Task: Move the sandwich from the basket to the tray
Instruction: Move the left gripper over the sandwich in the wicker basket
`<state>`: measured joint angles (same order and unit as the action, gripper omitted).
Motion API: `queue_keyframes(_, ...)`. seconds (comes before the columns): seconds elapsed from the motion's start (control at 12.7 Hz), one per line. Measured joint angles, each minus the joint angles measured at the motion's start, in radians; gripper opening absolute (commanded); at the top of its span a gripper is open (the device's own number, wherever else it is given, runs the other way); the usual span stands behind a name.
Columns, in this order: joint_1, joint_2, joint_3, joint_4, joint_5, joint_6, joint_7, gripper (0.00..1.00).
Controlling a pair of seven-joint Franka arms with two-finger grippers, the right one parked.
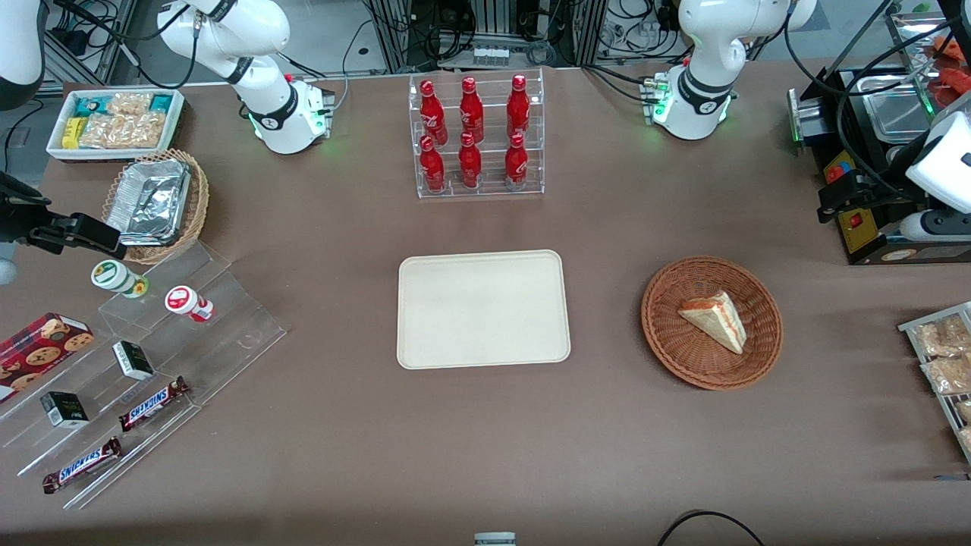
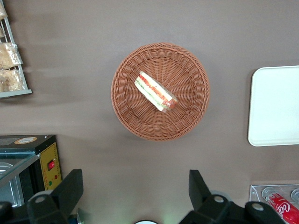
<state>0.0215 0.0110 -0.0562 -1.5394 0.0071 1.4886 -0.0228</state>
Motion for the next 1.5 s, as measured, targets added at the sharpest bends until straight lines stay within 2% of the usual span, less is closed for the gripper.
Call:
queue_keyframes(0.63,-0.01,0.046,0.003,-0.026,-0.001,0.056,-0.023,1.0)
queue_keyframes(0.94,-0.041,0.076,-0.006,-0.138,-0.002,0.235,-0.129,1.0)
queue_keyframes(1.5,-0.048,0.089,-0.009,-0.461,-0.007,0.654,-0.363,1.0)
